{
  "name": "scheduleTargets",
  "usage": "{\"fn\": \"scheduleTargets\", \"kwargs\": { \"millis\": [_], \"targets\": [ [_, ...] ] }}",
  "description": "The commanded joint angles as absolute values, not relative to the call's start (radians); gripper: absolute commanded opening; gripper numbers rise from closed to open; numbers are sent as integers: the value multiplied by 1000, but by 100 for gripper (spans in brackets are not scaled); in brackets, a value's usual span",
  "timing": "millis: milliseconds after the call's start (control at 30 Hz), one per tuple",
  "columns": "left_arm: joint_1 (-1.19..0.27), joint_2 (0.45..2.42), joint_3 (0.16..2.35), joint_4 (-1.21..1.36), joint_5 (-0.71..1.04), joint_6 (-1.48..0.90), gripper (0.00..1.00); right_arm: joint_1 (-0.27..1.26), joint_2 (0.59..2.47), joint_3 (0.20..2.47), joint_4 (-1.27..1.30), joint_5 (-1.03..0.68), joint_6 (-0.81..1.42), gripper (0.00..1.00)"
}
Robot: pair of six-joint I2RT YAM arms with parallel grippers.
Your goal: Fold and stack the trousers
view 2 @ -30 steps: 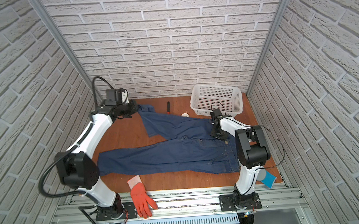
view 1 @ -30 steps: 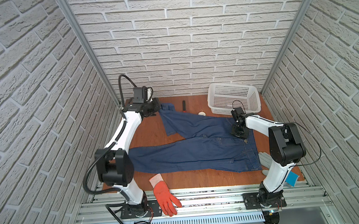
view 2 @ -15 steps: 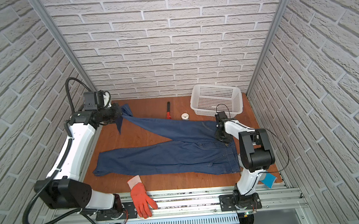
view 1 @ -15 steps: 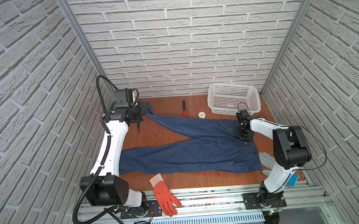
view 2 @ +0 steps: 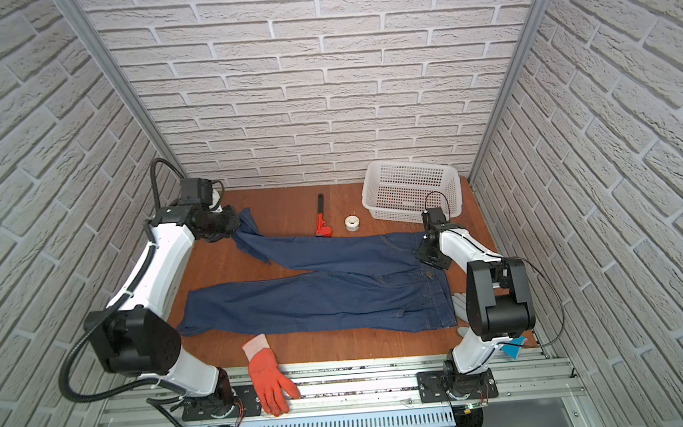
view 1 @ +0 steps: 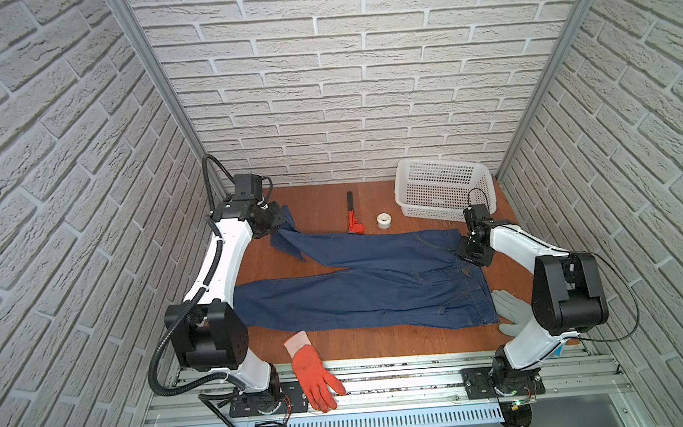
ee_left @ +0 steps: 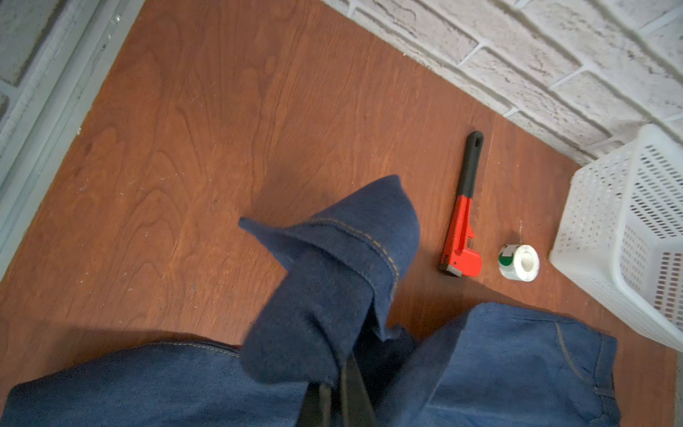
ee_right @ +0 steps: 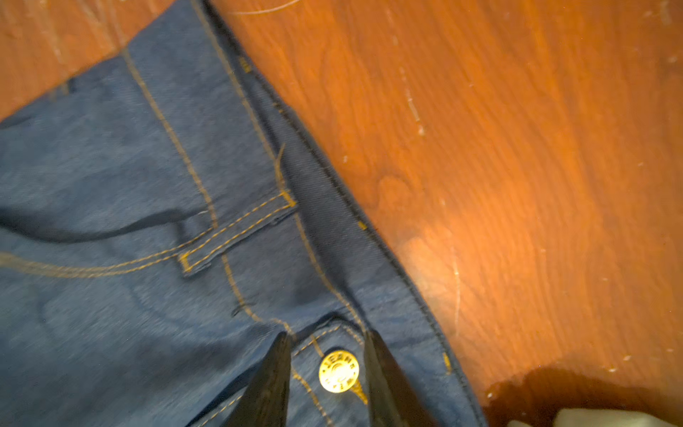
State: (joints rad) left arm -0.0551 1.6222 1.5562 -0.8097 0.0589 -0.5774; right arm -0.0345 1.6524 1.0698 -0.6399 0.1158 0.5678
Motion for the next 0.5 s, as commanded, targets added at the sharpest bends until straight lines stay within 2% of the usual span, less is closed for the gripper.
{"fn": "scheduleTargets", "kwargs": {
  "millis": [0,33,100,200,300,400,467],
  "targets": [
    [-67,1669,1618,-818,41,-575,0,-28,1614,1094,-653,57,570,36],
    [-70,1693,1630,-818,41,-578,4,-26,1612,1097,-656,54,571,36],
    [-72,1729,1654,-807,54,-581,17,-24,1608,1104,-662,52,570,36],
    [-74,1780,1708,-803,56,-580,44,-20,1603,1115,-673,52,569,36],
    [-74,1812,1781,-830,60,-560,61,-12,1596,1124,-682,49,568,36],
    [-74,1794,1795,-859,21,-532,69,-2,1589,1130,-688,47,568,36],
    [-68,1748,1740,-857,-8,-520,71,4,1588,1132,-688,44,571,36]
  ]
}}
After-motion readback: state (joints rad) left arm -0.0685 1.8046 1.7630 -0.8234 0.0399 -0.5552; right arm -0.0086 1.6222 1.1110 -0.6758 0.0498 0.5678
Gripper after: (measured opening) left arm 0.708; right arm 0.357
